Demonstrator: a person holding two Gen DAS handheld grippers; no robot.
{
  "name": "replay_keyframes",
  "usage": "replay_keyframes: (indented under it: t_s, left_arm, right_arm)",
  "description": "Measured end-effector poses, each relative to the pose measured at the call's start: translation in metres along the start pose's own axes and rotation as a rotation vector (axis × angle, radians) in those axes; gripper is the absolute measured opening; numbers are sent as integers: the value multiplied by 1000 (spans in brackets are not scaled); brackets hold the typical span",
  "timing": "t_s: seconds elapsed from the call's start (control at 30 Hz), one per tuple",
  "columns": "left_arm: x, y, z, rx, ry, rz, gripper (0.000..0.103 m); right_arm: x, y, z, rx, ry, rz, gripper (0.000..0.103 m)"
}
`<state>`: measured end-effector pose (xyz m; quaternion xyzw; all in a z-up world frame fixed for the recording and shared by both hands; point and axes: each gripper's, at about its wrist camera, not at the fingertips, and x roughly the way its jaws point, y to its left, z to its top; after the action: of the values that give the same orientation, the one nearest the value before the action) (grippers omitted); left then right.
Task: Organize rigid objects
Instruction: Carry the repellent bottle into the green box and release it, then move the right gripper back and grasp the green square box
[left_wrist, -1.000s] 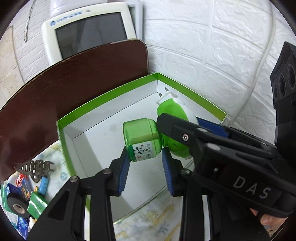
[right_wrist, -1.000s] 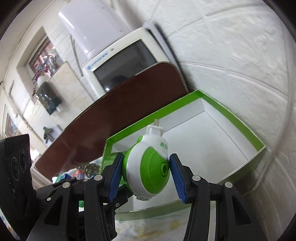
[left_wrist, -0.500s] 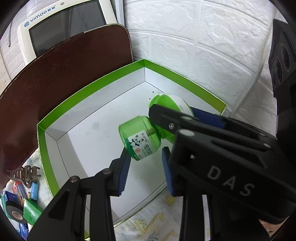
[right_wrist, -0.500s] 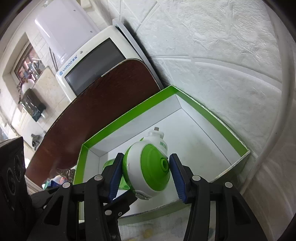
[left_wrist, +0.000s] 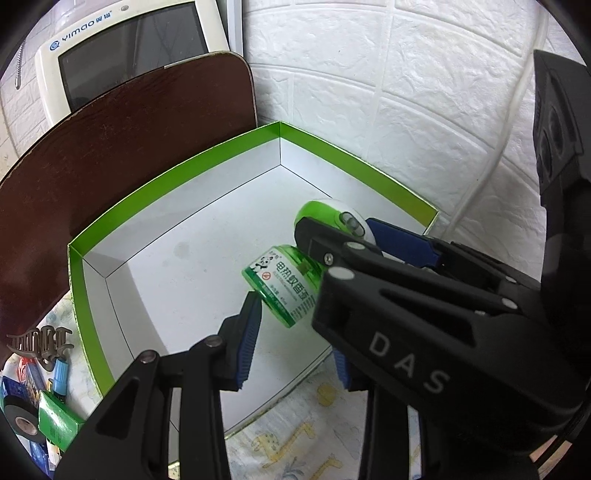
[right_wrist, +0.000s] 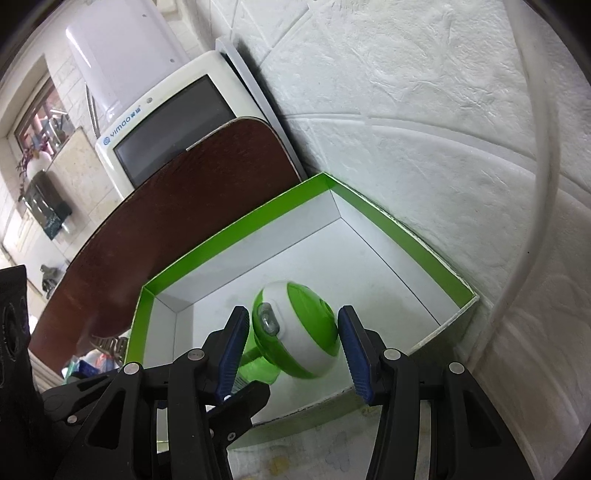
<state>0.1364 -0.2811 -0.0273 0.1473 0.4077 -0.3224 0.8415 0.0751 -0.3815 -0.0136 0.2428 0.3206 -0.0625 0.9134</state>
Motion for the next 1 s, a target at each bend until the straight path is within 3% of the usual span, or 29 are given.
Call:
replay_keyframes:
  t_s: [0.27, 0.57, 0.77, 1.0]
  left_arm:
    - [-21, 11, -11, -36, -24, -8, 38]
    - [-55, 42, -29, -107, -91, 60, 45]
    - [-81, 93, -66, -225, -136, 202, 50]
    - [-107, 157, -124, -399, -132, 379, 50]
  right_arm:
    - [-4, 2, 0, 32, 0, -30, 52]
    - [-19, 20, 4, 24, -37, -39, 52]
    - [-32, 72, 0, -113, -72, 82, 52]
    - [-24, 146, -21, -279, 10, 266, 55]
